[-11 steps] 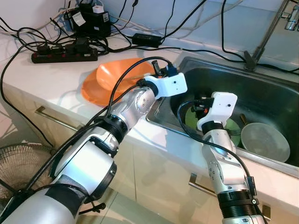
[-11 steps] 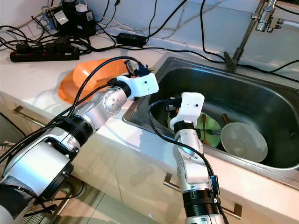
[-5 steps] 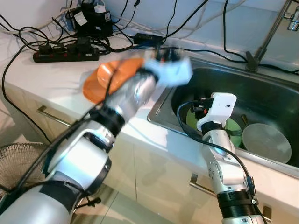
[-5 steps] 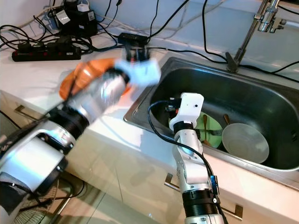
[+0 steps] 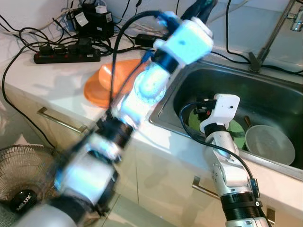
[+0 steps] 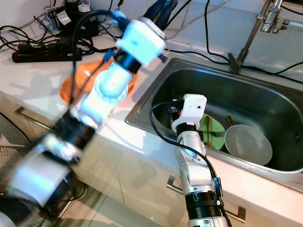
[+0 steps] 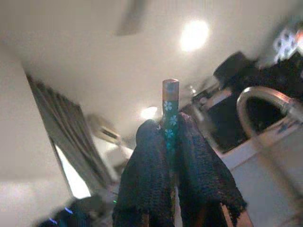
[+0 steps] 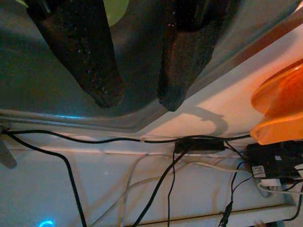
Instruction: Kitchen organization
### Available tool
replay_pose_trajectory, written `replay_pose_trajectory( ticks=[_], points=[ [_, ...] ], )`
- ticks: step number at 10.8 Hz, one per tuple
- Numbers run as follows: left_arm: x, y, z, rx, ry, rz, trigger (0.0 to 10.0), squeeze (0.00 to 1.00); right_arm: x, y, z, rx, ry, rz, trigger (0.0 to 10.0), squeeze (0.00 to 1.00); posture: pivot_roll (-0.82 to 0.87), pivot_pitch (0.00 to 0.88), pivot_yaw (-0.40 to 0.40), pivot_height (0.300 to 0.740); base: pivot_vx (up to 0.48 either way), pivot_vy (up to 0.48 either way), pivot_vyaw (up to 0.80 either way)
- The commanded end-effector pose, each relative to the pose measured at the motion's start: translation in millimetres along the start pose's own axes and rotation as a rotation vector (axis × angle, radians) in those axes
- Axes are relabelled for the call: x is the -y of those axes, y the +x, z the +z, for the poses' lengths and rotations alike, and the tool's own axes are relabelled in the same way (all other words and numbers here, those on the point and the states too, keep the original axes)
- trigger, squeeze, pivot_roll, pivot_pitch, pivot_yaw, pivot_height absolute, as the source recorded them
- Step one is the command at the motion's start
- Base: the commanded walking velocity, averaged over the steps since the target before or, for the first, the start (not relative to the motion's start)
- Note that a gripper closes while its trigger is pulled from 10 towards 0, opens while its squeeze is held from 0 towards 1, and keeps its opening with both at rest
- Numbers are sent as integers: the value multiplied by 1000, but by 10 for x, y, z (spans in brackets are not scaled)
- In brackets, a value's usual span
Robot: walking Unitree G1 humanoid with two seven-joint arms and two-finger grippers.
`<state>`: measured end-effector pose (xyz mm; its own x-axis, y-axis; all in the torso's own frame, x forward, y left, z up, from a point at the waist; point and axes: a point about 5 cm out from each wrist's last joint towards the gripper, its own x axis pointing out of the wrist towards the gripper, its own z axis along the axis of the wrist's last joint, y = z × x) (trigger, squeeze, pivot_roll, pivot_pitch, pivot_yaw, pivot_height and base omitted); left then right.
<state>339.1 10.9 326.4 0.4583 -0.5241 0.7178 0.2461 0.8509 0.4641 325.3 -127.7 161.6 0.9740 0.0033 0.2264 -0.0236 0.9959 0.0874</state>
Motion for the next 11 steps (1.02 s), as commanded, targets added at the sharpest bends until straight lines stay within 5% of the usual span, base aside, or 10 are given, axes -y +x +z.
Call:
replay_pose_trajectory(
  ticks=[1, 2, 5, 10, 11],
  points=[
    [-72, 7, 43, 5, -90, 34, 10000, 0, 65, 20, 18, 9, -8, -16, 10000, 851, 93, 50, -8, 740, 0, 0, 0],
    [-88, -25, 32, -13, -188, 50, 10000, 0, 113, 34, 35, 15, -17, -25, 10000, 1000, 93, 50, -8, 740, 0, 0, 0],
    [-66, -213, -113, -109, -446, 64, 10000, 0, 314, 128, 198, 65, -43, -22, 10000, 1000, 89, 56, -9, 740, 0, 0, 0],
    [160, -426, -200, -214, -616, -4, 10000, 0, 262, 124, 460, 134, -123, 273, 10000, 1000, 85, 63, -8, 740, 0, 0, 0],
    [163, -442, -197, -224, -625, -13, 10000, 0, 290, 104, 498, 144, -185, 337, 10000, 0, 84, 62, -7, 740, 0, 0, 0]
  ],
)
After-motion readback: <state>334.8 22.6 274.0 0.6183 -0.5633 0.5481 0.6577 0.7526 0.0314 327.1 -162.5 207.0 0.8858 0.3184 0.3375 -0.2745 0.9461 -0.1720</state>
